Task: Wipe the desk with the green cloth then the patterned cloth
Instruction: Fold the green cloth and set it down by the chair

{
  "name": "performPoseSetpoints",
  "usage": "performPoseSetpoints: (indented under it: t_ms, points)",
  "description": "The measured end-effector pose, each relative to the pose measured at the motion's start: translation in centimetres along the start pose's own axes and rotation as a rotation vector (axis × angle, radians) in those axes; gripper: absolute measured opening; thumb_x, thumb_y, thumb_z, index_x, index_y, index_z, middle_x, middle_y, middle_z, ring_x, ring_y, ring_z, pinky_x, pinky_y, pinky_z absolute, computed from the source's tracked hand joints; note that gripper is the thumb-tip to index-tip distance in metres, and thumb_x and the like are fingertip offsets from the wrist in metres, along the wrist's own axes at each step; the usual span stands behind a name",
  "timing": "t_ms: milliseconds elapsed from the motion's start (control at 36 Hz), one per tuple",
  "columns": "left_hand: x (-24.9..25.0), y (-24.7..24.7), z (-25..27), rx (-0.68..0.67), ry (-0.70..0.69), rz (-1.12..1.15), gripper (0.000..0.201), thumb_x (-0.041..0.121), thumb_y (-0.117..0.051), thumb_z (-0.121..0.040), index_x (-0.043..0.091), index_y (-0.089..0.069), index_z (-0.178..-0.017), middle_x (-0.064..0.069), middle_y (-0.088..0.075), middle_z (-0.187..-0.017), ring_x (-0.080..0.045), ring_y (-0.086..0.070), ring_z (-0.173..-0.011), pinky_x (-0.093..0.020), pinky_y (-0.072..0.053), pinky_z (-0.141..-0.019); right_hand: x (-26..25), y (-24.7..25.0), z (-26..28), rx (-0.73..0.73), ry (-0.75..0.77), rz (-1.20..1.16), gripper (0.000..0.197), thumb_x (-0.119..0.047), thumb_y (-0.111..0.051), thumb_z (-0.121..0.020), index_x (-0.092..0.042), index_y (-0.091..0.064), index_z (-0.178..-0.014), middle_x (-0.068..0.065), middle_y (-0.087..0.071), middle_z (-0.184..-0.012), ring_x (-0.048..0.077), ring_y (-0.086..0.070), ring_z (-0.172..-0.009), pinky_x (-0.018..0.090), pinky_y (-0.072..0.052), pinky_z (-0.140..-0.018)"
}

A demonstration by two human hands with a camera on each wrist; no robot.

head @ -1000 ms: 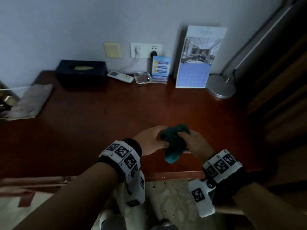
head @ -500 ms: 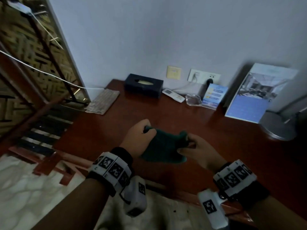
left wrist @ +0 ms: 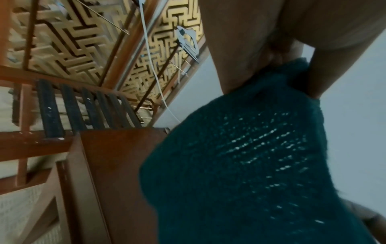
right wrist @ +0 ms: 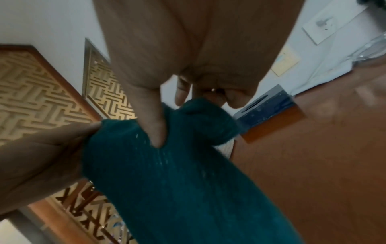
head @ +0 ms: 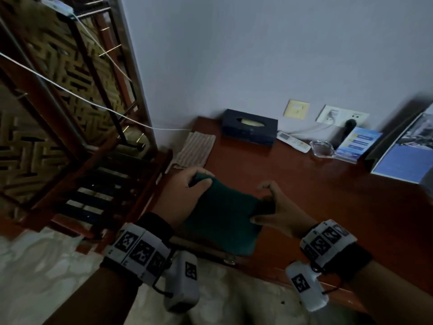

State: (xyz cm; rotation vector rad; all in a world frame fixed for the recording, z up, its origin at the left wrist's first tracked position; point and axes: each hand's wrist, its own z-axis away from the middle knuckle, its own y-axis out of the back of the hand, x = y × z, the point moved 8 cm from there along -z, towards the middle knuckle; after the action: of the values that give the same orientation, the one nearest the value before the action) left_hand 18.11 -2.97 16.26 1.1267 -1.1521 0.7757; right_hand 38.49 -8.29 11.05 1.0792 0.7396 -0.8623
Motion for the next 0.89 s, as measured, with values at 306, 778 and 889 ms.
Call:
performPoseSetpoints:
  t_ms: [306, 778, 889]
  points:
    - [-2.3, 10.6, -2.3, 0.27, 0.017, -0.067, 0.013, 0.011, -0.052, -0.094, 0.018, -0.063, -0.096, 0.009, -0.061, -0.094, 0.0, -0.053, -0.088, -0.019, -0.044, -0.073, -4.2, -1.7, -9.7, -0.082, -0.023, 0.668, 0.017, -0.015, -0.068, -0.085, -0.011, -0.068, -0.101, -0.001, -0.063, -0.093, 0.01, -0.056, -0.086, 0.022, -0.039, -0.075]
    - [-6.0, 18.7, -3.5, 0.409, 0.25, -0.1, 0.019, -0.016, -0.066, -0.074, -0.005, -0.051, -0.072, 0.004, -0.069, -0.095, 0.006, -0.065, -0.088, -0.017, -0.054, -0.065, -12.2, -4.2, -25.3, 0.104, 0.336, 0.524, 0.019, -0.009, -0.059, -0.087, -0.002, -0.07, -0.1, 0.015, -0.068, -0.097, 0.027, -0.061, -0.092, 0.025, -0.036, -0.069]
    - [-9.1, 15.5, -2.6, 0.307, 0.405, -0.031, 0.024, -0.011, -0.074, -0.069, -0.003, -0.053, -0.078, 0.003, -0.072, -0.094, -0.011, -0.07, -0.082, -0.023, -0.056, -0.062, -9.4, -5.1, -25.4, -0.073, 0.257, 0.63, 0.021, -0.008, -0.053, -0.093, 0.001, -0.068, -0.103, 0.016, -0.066, -0.102, 0.029, -0.06, -0.096, 0.026, -0.039, -0.074]
